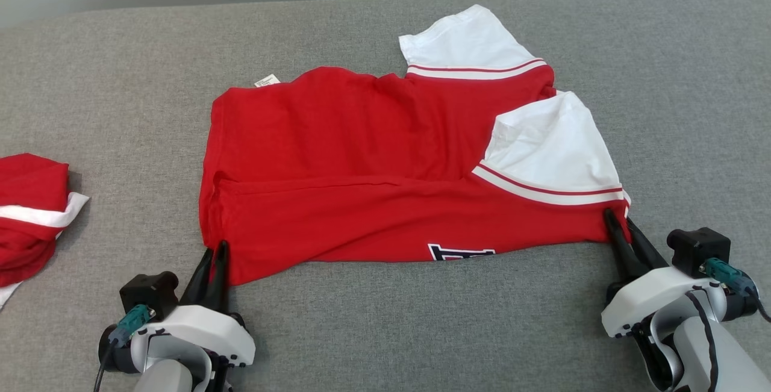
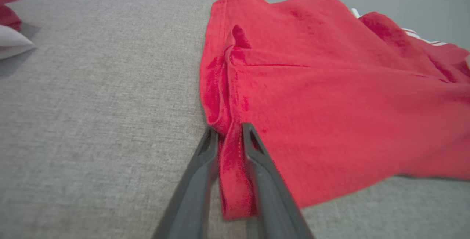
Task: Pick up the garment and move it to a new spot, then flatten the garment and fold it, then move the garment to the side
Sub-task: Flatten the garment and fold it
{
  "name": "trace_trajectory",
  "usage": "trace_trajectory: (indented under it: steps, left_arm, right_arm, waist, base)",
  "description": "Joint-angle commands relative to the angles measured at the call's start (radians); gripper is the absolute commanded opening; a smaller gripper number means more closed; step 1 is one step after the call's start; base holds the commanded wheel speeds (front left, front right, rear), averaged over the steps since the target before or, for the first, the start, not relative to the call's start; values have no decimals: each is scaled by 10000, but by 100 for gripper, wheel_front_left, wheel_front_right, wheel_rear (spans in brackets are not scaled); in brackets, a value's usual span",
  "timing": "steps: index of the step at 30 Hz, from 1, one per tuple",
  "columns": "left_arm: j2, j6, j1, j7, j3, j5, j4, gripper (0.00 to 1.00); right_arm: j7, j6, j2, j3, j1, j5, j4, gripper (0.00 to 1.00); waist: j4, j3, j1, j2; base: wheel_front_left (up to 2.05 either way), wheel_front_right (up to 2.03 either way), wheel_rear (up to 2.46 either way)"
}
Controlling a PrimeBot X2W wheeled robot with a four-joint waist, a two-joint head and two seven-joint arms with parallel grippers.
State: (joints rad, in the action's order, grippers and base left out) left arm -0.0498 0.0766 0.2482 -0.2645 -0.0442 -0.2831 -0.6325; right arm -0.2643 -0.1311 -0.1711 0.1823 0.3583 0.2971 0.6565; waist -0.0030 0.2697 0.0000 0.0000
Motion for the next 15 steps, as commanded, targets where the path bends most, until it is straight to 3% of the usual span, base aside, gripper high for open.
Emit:
trace_trajectory:
  steps: [1,9,15]
  left_arm:
    - [-25,-5,201,4,91,2,-107,0]
    - [-48,79,98,1,562,-102,101,0]
    - [-57,163,-435,0,831,-87,22,0]
  right_arm:
    - [2,7,-71,-30,54,-34,-39,0]
    - [2,7,-58,-293,-45,17,-125,0]
    - [2,7,-113,-307,-419,140,-9,0]
  waist:
    - [-19,13,0,0]
    - [-44,-255,0,0]
    - [-51,-1058,0,0]
  base:
    - [0,0,0]
    - [0,0,0]
    - [0,0,0]
